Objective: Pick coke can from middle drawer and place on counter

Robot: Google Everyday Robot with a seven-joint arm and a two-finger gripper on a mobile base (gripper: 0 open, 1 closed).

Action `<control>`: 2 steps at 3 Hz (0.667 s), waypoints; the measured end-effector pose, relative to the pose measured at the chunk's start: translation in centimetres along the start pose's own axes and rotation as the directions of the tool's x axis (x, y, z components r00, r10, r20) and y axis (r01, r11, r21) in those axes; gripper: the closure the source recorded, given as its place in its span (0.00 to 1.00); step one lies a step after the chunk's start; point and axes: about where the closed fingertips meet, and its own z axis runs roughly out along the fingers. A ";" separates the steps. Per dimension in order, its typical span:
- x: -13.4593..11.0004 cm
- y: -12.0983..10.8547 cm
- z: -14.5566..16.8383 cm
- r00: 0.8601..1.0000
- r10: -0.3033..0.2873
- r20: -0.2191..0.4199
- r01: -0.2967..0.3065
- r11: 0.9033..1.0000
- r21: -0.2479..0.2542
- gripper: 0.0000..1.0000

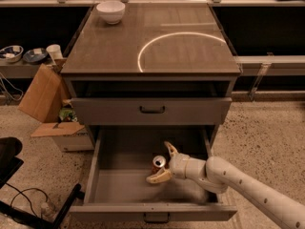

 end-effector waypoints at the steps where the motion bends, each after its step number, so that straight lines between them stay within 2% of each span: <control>1: 0.0 -1.6 -0.4 1.000 -0.017 0.004 0.017 0.999 0.033 0.00; 2: 0.5 -1.6 0.2 1.000 -0.013 0.018 0.012 0.999 0.042 0.16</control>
Offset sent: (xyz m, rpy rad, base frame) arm 0.0146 -0.0064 -0.0152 0.0240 -0.0346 -0.0556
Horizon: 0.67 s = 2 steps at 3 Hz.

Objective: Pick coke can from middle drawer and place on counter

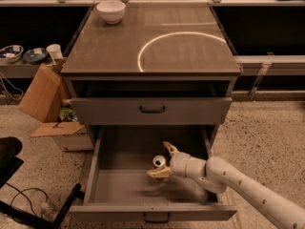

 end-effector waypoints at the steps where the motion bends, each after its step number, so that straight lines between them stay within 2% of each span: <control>1: 0.7 0.8 0.7 1.000 0.012 0.004 -0.012 1.000 -0.005 0.39; 2: 0.8 0.8 0.7 1.000 0.012 0.004 -0.012 1.000 -0.005 0.62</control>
Offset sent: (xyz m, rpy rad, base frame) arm -0.0040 0.0073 -0.0082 0.0088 0.0080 0.0011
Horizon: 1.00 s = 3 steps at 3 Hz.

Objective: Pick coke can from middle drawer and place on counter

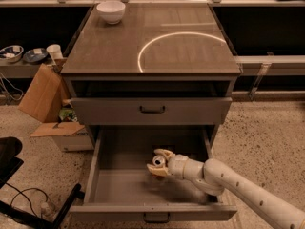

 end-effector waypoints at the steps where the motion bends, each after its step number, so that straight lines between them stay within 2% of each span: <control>1: -0.2 0.1 0.0 1.000 -0.003 -0.005 0.003 1.000 -0.003 0.94; 2: -0.9 0.6 0.1 1.000 -0.015 -0.021 0.015 1.000 -0.014 1.00; 3: -5.4 2.4 -2.9 0.999 0.033 -0.032 -0.034 0.999 -0.012 1.00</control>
Offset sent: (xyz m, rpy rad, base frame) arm -0.0062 0.0063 0.0158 -0.0492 0.0008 0.0263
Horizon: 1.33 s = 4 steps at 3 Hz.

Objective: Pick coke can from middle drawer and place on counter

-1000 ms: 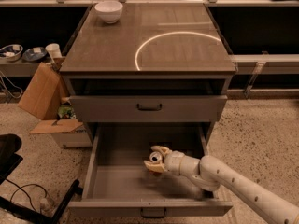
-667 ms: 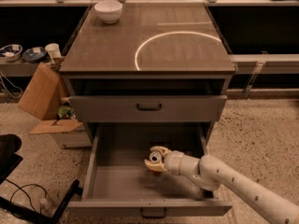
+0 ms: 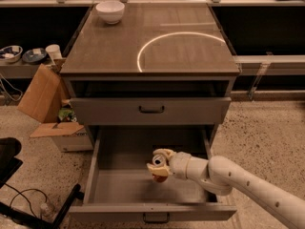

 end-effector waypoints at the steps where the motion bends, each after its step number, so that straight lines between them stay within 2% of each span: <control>1: -6.7 4.3 -3.6 0.998 0.063 0.003 -0.062 0.996 -0.067 1.00; 2: -17.4 4.6 -8.1 0.998 0.059 0.031 -0.056 0.994 -0.093 1.00; 3: -28.6 2.6 -11.6 0.999 -0.012 0.051 0.015 0.998 -0.060 1.00; 4: -40.5 -0.3 -14.7 0.994 -0.103 0.045 0.101 0.994 0.043 1.00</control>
Offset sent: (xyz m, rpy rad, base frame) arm -0.0313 -0.0352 0.4553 -0.1254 -0.1840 0.0868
